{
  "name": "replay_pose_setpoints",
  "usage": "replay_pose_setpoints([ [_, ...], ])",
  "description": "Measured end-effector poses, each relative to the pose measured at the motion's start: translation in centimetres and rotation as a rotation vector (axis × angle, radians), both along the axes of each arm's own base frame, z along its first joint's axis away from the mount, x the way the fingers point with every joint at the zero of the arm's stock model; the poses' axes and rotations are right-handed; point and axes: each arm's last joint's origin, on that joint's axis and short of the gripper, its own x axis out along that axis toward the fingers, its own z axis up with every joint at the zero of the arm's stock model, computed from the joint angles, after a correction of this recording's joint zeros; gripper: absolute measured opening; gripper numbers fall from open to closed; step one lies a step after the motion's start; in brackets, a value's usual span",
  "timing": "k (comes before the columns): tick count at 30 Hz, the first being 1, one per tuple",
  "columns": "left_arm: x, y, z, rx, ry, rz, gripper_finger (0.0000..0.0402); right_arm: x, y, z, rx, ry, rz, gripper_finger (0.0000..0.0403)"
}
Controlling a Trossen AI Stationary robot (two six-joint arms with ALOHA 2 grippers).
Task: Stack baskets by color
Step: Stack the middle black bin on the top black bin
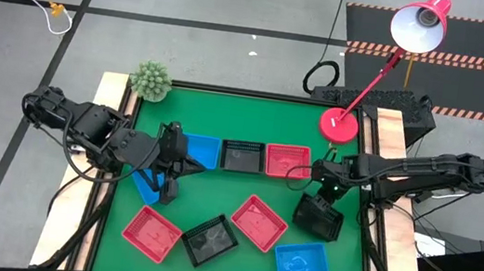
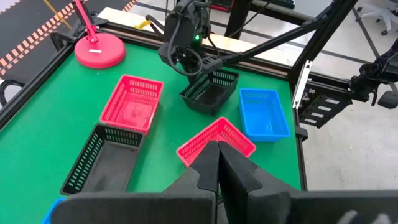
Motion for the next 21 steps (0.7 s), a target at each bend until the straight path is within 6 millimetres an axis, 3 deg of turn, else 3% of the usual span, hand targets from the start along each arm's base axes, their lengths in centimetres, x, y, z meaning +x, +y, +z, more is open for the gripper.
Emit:
replay_pose_setpoints([
  [5, 0.0, 0.0, 0.0, 0.000, 0.000, 0.000, 0.0005, 0.0, 0.3, 0.2, 0.055, 0.007, 0.003, 0.0004],
  [15, 0.0, 0.1, -0.1, 0.011, 0.010, 0.010, 0.0005, 1.2, 0.6, 3.3, 0.045, -0.066, 0.005, 0.0001],
  [21, 0.0, 0.4, -0.1, 0.027, 0.015, 0.012, 0.0005, 1.1, 1.0, 3.8, 0.049, -0.075, 0.072, 0.0007],
])
